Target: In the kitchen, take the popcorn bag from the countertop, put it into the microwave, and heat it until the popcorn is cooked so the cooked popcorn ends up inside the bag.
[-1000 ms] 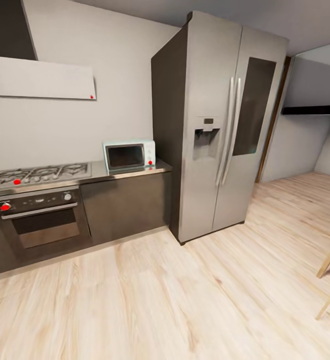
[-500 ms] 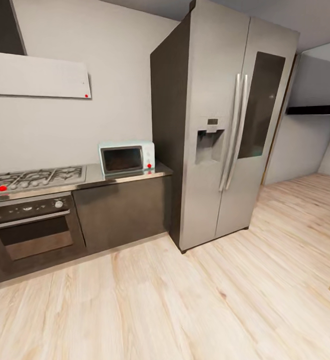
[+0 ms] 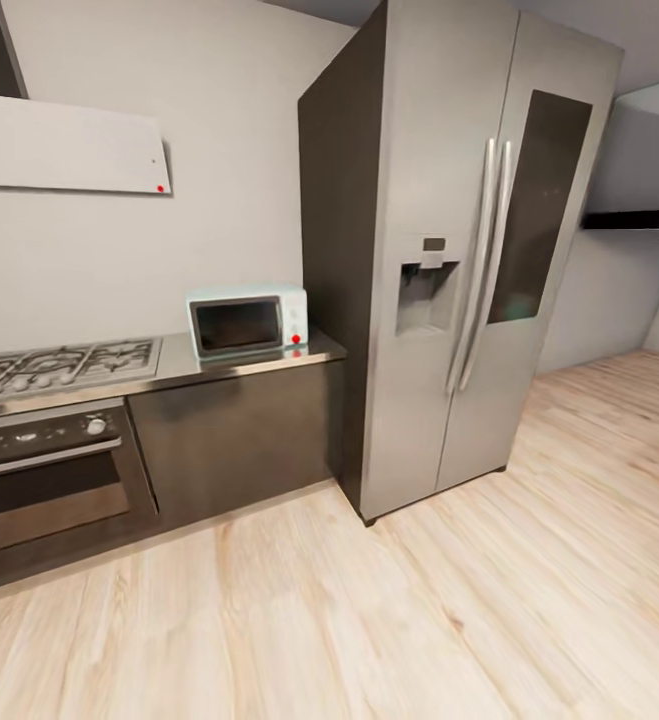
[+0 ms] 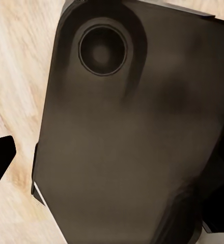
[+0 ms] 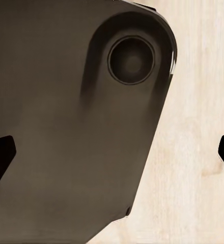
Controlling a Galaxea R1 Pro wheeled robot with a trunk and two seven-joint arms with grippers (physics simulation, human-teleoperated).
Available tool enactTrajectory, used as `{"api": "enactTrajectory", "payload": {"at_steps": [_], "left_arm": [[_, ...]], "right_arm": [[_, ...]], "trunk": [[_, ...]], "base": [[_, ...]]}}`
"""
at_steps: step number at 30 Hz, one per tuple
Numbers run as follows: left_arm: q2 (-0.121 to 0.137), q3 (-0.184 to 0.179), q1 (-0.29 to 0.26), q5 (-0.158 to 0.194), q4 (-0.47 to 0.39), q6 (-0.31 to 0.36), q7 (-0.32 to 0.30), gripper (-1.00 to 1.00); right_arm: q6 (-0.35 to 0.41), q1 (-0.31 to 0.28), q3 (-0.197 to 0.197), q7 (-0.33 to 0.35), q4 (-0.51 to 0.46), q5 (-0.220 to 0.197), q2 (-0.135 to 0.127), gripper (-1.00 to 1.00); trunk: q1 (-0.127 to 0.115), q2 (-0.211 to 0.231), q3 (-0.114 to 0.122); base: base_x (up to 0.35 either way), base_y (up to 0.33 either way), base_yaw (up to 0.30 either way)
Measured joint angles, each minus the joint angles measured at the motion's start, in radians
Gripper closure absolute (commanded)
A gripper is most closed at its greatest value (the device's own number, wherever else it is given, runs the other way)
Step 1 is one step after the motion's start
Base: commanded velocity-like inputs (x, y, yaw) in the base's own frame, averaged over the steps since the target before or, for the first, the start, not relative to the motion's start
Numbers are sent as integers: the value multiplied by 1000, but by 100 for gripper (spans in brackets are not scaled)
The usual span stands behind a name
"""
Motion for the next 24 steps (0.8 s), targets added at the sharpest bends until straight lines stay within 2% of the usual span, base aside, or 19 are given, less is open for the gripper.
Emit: {"api": "enactTrajectory", "payload": {"at_steps": [5, 24], "left_arm": [[0, 0, 0, 0, 0, 0, 0, -100], [0, 1, 0, -1, 0, -1, 0, -100]], "right_arm": [[-2, 0, -4, 0, 0, -3, 0, -100], [-5, 0, 3, 0, 0, 4, -5, -100]], "trunk": [[0, 0, 0], [0, 0, 0]], "base": [[323, -21, 0], [323, -101, 0]]}}
